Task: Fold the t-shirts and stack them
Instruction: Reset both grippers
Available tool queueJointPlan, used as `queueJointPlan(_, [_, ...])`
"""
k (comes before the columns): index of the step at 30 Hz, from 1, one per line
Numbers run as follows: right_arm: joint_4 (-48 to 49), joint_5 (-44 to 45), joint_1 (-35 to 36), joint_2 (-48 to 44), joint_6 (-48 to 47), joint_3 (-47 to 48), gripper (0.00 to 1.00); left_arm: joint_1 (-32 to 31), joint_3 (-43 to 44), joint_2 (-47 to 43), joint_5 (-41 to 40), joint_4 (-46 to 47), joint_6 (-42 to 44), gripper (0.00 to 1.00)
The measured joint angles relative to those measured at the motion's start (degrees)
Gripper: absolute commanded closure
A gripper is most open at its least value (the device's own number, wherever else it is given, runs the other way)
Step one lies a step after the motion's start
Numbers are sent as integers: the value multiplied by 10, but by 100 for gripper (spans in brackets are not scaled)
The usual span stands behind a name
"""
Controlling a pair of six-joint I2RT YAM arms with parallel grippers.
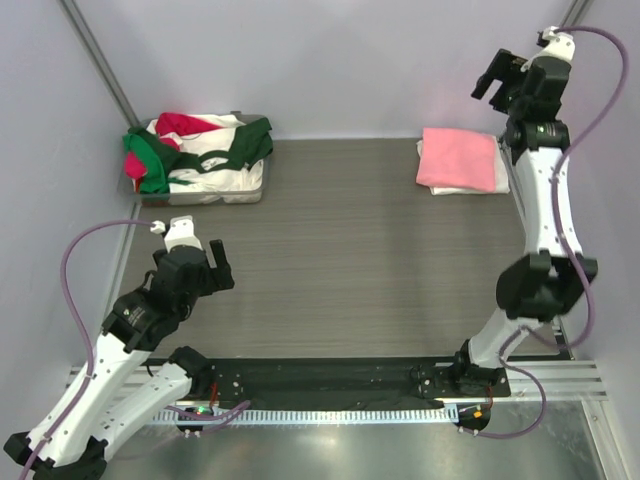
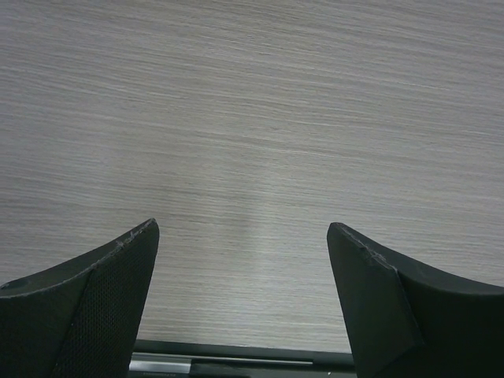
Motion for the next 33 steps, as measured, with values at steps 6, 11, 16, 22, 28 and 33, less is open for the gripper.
queueJointPlan(6, [21, -80, 130, -247, 49, -252, 0, 3, 0, -11, -5, 0, -1, 0])
queueJointPlan(11, [19, -47, 377, -311, 76, -424, 0, 3, 0, -14, -7, 0, -2, 0])
queueJointPlan(16, [23, -7, 500, -311, 156, -565, 7, 4, -1, -18, -9, 0, -2, 0])
queueJointPlan(22, [65, 5, 586, -283, 240, -663, 6, 5, -1, -18, -9, 0, -2, 0])
queueJointPlan(28, [147, 7, 631, -264, 268, -730, 5, 13, -1, -13, -9, 0, 0, 0])
queueJointPlan(33, [205, 10, 631, -279, 278, -810, 1, 18, -2, -8, -9, 0, 0, 0])
